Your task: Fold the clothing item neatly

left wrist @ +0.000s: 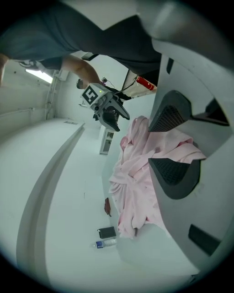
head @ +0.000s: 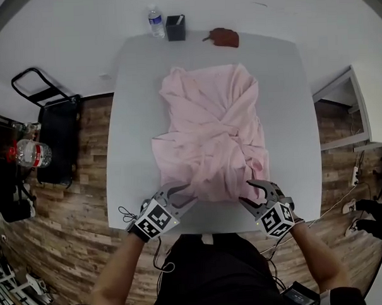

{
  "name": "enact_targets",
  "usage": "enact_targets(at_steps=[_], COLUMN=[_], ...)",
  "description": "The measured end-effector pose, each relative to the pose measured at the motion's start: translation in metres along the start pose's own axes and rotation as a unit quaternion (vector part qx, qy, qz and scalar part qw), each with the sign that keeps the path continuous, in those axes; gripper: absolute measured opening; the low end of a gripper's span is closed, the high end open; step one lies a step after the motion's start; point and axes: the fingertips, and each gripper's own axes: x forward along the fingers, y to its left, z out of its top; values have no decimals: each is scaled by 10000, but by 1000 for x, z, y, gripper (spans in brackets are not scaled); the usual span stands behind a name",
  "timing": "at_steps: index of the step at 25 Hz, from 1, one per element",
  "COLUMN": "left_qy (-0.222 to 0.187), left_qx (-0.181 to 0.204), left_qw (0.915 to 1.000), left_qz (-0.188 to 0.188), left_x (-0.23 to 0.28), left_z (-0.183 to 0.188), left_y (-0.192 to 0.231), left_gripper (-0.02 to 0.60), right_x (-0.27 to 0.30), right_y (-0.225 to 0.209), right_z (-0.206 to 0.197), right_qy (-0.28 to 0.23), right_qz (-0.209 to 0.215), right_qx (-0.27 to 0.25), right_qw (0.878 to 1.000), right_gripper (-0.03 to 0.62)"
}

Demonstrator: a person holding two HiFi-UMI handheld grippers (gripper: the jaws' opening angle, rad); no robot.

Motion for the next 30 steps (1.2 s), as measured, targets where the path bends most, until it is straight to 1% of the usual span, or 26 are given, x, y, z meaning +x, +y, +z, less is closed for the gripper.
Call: enact_targets(at_steps=[2,3,5,6,7,9,10,12,14,18,20,21,26,28,30], left_qy=[76,161,453,660,884,1309,1494,1797,2012,2242,2314,2347,2445,2490,2559], left_qx=[61,155,512,783,1094,1684,1902,2209,2462,2965,3104,3134,3025,2984,2976], left_qw=[9999,9997,9972,9938,9884,9734,9659,9531,9420,9195,9114,9087,9049,9035,9020], left_qz=[66,120,304,435,578,834,922,1021,1075,1281,1398,1444,1729,1808,1801], left_x=[3,6,11,13,15,19,20,22,24,34,40,42,43,48,51], left_z=[-4,-5,-9,-14,-19,-35,-44,-64,-78,-91,-93,-94,-102,-104,-103], left_y=[-3,-5,-7,-7,-5,-2,-2,-6,-8,-3,-6,-9,-12,-9,-7], left_gripper=[160,160,163,166,172,175,178,200,225,245,249,252,267,268,270], right_x=[5,7,8,8,8,10,10,10,9,16,17,16,11,20,31], right_y=[4,7,11,13,15,17,20,27,31,30,35,38,49,47,43], right_z=[-1,-2,-6,-9,-14,-24,-30,-41,-51,-73,-81,-82,-88,-89,-87], right_qy=[-48,-62,-44,4,79,276,379,563,719,1010,1085,1076,1023,1041,1008], right_qz=[-11,-7,-37,-93,-174,-353,-430,-583,-776,-1179,-1287,-1330,-1596,-1687,-1781], right_qx=[70,76,9,-93,-249,-631,-795,-1034,-1215,-1652,-1802,-1844,-1931,-2095,-2291], right_qw=[10000,10000,10000,9999,9995,9970,9952,9913,9869,9740,9691,9678,9627,9575,9517], right_gripper=[230,230,230,230,230,230,230,230,230,230,230,230,230,232,230])
